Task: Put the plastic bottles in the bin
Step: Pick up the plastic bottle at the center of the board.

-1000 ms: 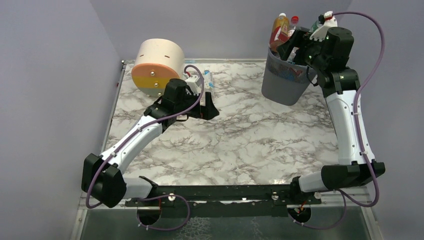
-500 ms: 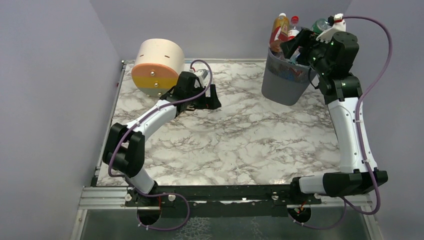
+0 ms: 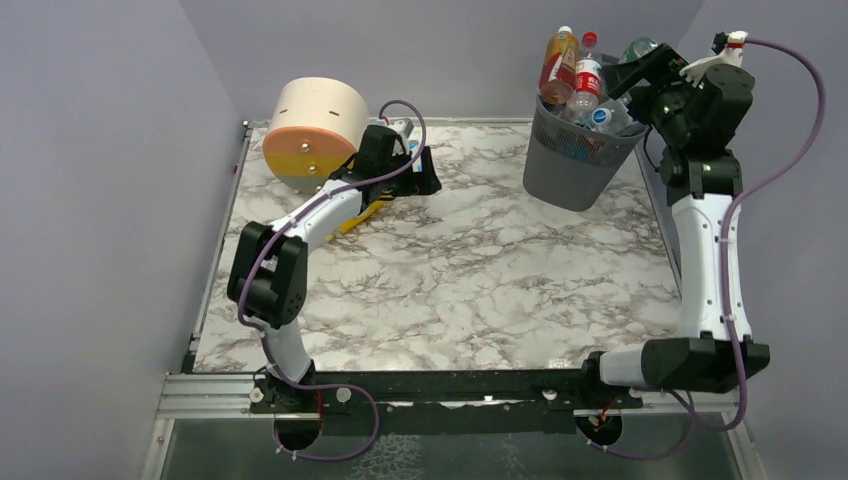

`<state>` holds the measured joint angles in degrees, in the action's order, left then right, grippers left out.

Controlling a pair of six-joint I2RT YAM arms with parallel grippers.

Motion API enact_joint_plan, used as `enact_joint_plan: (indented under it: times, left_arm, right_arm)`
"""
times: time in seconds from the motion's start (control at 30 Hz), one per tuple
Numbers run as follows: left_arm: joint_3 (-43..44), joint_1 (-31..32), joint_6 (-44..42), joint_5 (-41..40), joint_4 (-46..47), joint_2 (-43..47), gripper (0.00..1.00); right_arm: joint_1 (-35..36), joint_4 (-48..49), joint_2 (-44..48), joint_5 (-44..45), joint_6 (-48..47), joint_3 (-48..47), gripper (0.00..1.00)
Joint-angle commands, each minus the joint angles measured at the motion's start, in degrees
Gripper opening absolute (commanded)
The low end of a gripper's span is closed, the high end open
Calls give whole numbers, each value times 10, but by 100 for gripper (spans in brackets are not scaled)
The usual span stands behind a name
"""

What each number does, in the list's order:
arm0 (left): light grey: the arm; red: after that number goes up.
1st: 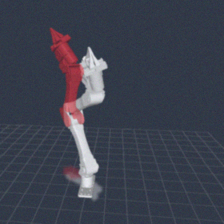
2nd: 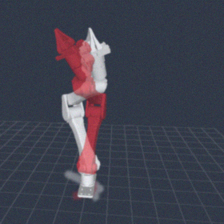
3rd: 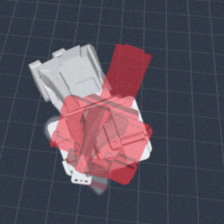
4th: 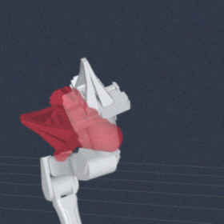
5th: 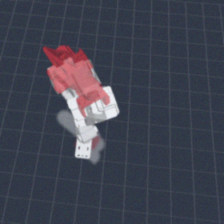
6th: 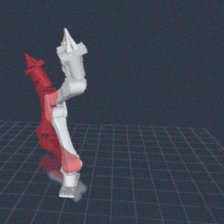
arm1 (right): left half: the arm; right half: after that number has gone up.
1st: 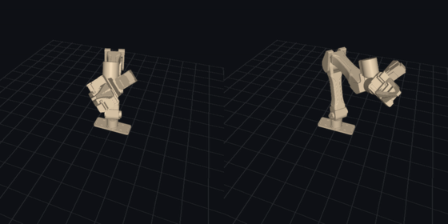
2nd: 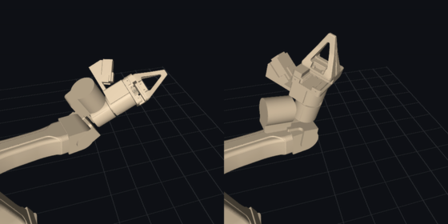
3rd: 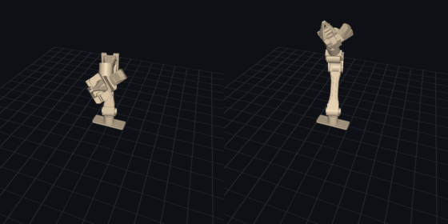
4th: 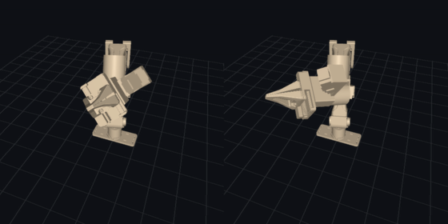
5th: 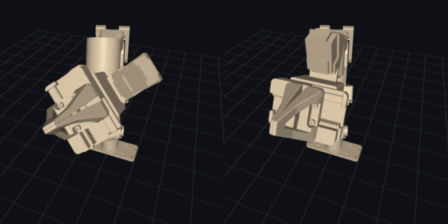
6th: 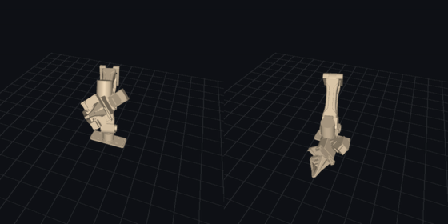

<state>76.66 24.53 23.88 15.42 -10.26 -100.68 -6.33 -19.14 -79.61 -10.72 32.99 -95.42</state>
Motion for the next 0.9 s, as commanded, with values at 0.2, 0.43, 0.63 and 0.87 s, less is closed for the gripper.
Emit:
enact_joint_plan:
  times: [0.2,0.43,0.63,0.87]
  left_arm:
    - [160,-9,-28,-150,-7,-156,99]
    - [253,-10,-65,-226,-46,-239,99]
    - [247,-2,-52,-223,-62,-257,98]
    - [233,7,-56,-231,-63,-272,91]
  right_arm:
    - [3,52,111,-176,3,69,81]
    - [3,37,129,-225,-18,102,81]
    - [3,53,128,-243,-19,137,81]
    - [3,64,116,-275,-6,152,81]
